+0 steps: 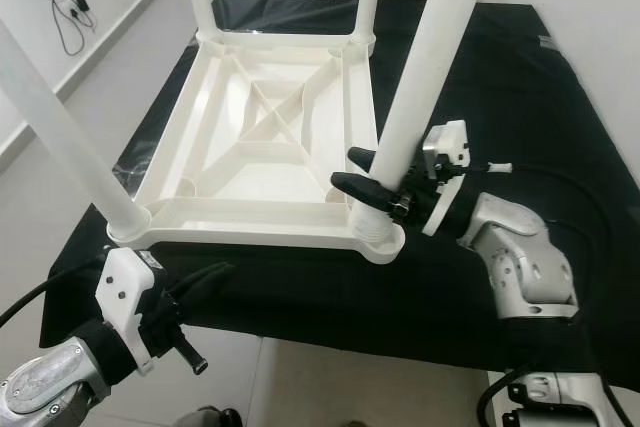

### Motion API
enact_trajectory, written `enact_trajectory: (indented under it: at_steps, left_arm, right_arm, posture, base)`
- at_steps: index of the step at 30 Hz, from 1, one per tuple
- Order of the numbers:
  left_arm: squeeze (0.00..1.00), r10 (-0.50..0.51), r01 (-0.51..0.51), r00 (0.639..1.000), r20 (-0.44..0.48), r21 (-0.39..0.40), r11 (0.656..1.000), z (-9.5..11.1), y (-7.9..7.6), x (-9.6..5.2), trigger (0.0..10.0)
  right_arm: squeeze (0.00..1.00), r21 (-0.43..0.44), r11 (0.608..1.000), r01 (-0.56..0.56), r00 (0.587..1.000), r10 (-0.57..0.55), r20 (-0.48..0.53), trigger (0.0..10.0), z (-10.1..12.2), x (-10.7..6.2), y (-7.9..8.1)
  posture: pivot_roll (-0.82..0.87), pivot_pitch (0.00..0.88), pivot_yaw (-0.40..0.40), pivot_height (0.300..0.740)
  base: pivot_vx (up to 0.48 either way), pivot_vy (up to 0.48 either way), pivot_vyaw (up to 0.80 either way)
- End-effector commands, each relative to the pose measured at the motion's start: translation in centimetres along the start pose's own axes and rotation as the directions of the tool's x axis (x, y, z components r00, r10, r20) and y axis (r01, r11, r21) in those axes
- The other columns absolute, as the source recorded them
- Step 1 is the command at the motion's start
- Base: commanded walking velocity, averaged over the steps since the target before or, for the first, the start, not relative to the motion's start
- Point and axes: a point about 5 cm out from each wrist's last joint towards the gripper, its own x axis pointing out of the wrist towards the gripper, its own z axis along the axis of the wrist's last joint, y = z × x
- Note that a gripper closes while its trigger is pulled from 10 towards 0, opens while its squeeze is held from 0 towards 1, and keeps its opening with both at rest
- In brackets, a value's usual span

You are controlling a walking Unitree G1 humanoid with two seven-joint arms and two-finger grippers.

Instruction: Building children table

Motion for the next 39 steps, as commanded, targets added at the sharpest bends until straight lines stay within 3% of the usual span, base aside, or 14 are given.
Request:
enact_trajectory:
  at_steps: [1,6,7,8,9,11,18,21,39]
  left_arm:
    - [0.00,0.006,-0.006,1.000,-0.022,0.002,1.000,0.0,0.0,-0.4,0.0]
    - [0.00,0.015,-0.015,0.999,-0.033,0.008,1.000,0.0,0.0,-0.5,0.0]
    - [0.00,0.019,-0.018,0.999,-0.039,0.013,1.000,0.0,-0.1,-0.6,4.5]
    - [0.00,0.019,-0.018,0.999,-0.039,0.013,1.000,0.0,-0.1,-0.6,4.5]
    - [0.00,0.028,-0.027,0.999,-0.040,0.024,0.999,0.1,-0.1,-0.7,10.0]
    - [0.00,0.027,-0.024,0.998,-0.058,0.053,0.998,0.0,-0.1,-0.7,10.0]
    - [0.00,0.018,-0.016,0.998,-0.064,0.026,1.000,0.0,-0.1,-0.8,10.0]
    - [0.00,-0.032,0.032,0.997,-0.063,-0.001,0.999,0.0,-0.3,-0.9,10.0]
    - [0.00,-0.037,0.036,0.997,-0.063,-0.010,0.999,0.0,-0.4,-0.8,10.0]
  right_arm:
    - [0.00,-0.004,1.000,-0.026,1.000,0.026,0.012,10.0,-0.1,0.6,0.7]
    - [0.00,0.010,1.000,-0.010,1.000,0.010,0.026,10.0,-0.1,0.7,0.3]
    - [0.00,0.015,1.000,-0.007,1.000,0.006,0.026,10.0,-0.1,0.5,0.2]
    - [0.00,0.015,1.000,-0.007,1.000,0.006,0.026,10.0,-0.1,0.5,0.2]
    - [0.00,0.018,1.000,-0.006,1.000,0.006,0.023,10.0,0.0,0.2,0.1]
    - [0.00,0.025,1.000,-0.008,1.000,0.007,0.023,10.0,0.1,-0.3,0.1]
    - [0.00,0.027,0.999,-0.028,0.999,0.027,0.033,10.0,0.2,-0.2,0.7]
    - [0.00,0.029,0.999,-0.042,0.998,0.041,0.037,10.0,0.2,0.0,0.9]
    - [0.00,0.005,0.995,-0.101,0.994,0.101,0.037,10.0,0.3,1.3,2.2]
  posture:
    - [0.08,0.233,0.001,0.740]
    - [0.08,0.233,0.001,0.740]
    - [0.09,0.238,-0.002,0.740]
    - [0.09,0.238,-0.002,0.740]
    - [0.09,0.242,0.003,0.740]
    - [0.09,0.243,0.004,0.740]
    - [0.09,0.244,0.009,0.740]
    - [0.09,0.241,0.008,0.740]
    - [0.09,0.242,0.003,0.740]
  base:
    - [0.000,0.000,0.00]
    - [0.000,0.000,0.00]
    - [0.000,0.000,0.00]
    - [0.000,0.000,0.00]
    - [0.000,0.000,0.00]
    - [0.000,-0.420,0.00]
    - [0.036,-0.398,0.00]
    - [0.000,0.000,0.00]
    - [0.000,0.000,0.00]
